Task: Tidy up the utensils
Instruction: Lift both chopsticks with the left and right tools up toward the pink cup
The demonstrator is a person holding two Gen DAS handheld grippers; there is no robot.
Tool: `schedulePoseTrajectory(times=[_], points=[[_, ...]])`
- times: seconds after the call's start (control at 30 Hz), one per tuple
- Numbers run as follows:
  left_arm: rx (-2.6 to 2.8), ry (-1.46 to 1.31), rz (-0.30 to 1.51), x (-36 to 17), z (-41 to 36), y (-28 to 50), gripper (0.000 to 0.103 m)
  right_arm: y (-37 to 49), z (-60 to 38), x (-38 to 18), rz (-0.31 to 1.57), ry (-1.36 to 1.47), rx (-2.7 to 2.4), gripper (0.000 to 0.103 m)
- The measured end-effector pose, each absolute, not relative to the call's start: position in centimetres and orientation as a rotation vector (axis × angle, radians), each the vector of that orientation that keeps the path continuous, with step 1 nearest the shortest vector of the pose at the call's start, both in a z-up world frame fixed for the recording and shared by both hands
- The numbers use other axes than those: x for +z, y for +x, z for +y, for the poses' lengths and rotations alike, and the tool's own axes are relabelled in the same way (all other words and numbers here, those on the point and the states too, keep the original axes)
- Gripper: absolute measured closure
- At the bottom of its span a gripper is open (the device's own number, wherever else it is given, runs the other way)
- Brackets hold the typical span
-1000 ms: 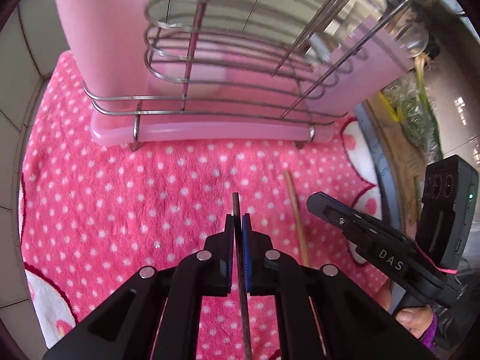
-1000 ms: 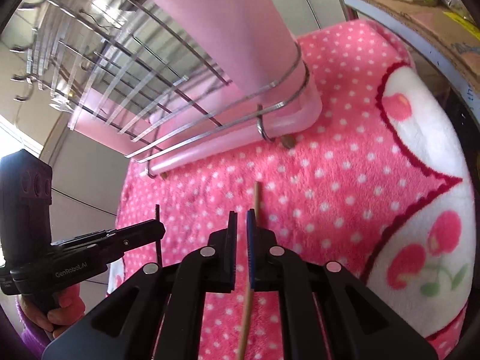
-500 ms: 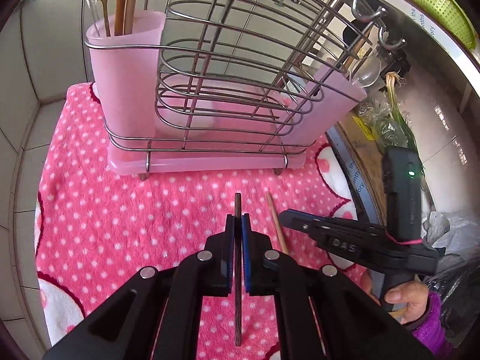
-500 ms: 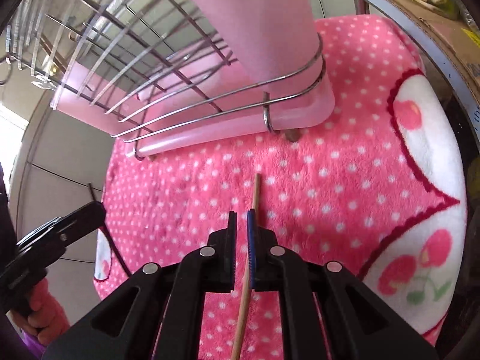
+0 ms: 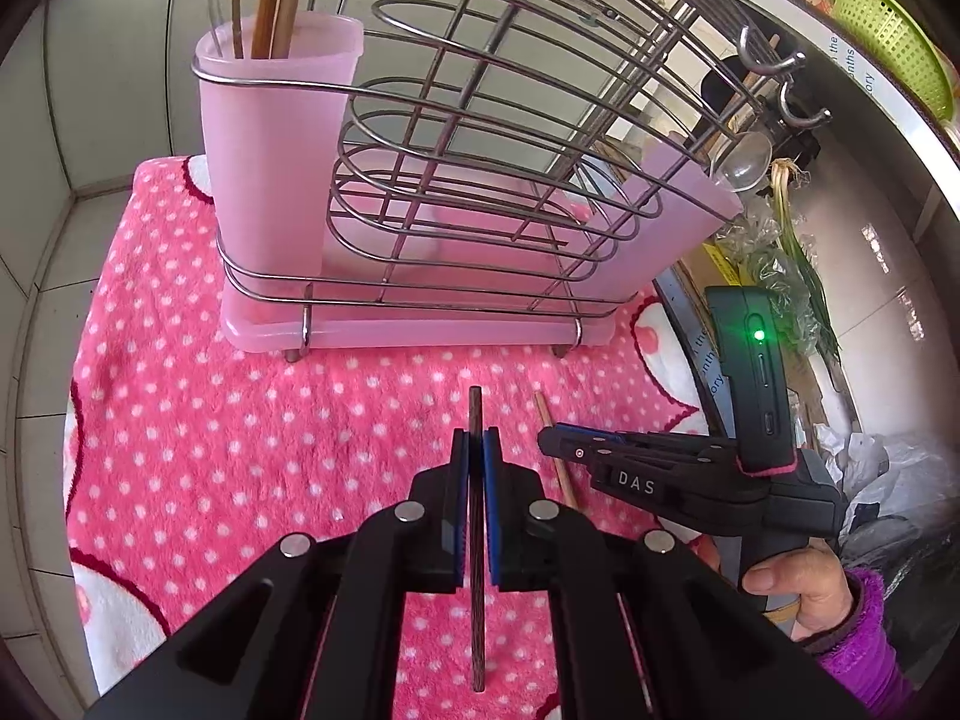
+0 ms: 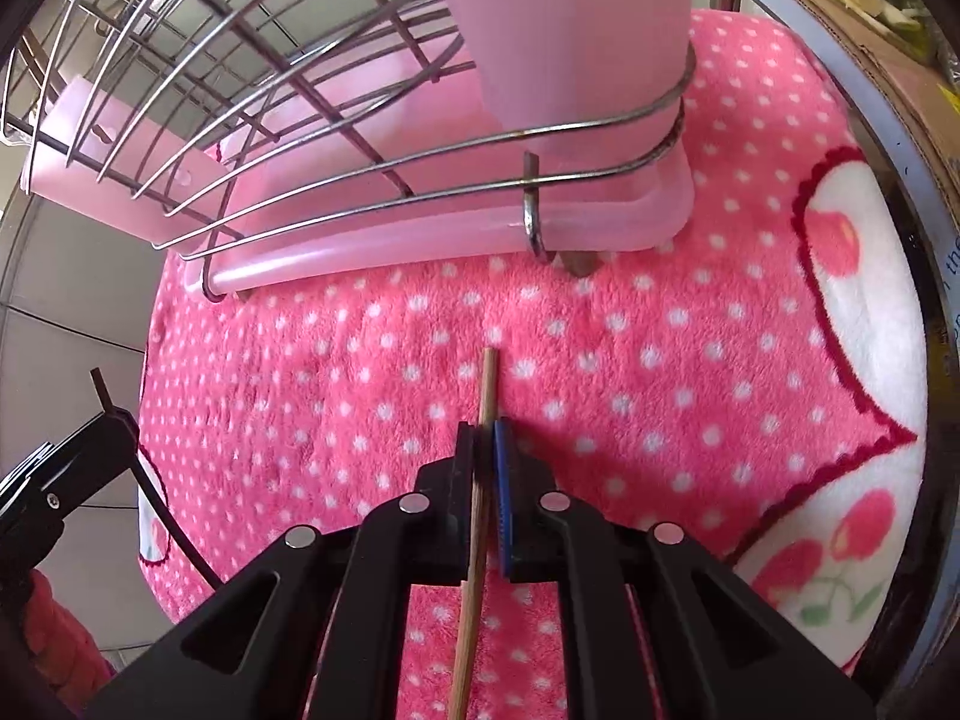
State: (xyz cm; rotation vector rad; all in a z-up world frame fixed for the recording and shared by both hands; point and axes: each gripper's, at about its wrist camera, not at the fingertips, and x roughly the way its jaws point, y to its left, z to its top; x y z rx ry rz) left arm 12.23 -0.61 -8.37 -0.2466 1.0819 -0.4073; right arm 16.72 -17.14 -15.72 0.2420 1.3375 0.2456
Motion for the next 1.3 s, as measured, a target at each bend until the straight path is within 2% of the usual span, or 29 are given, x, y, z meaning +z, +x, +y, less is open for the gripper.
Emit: schedulePoseTrajectory(times=[0.2,0.37,0.83,1.3], points=[[-0.406,-0.262,1.076,-8.2,-0.3,12.1,0.099,16.9,-15.8,-16.0,1.305,0.219,0.252,0.096],[-0.401,-0.263,1.048,-7.5,0.1,11.6,0.099,16.2,-16.9,-15.7,1.249,0.332,0.278,0.097],[-0.369,-0.270,0.862,-4.0,2.2,9.5,0.099,9.9,-17.3,-5.6,0.751,0.322,0.372,0.097],[-0.300,-0.150,0.715,0.0,2.8,6.9,0.099,5.7,-20.2,-0.9,0.453,0.201,0.295,0.097]])
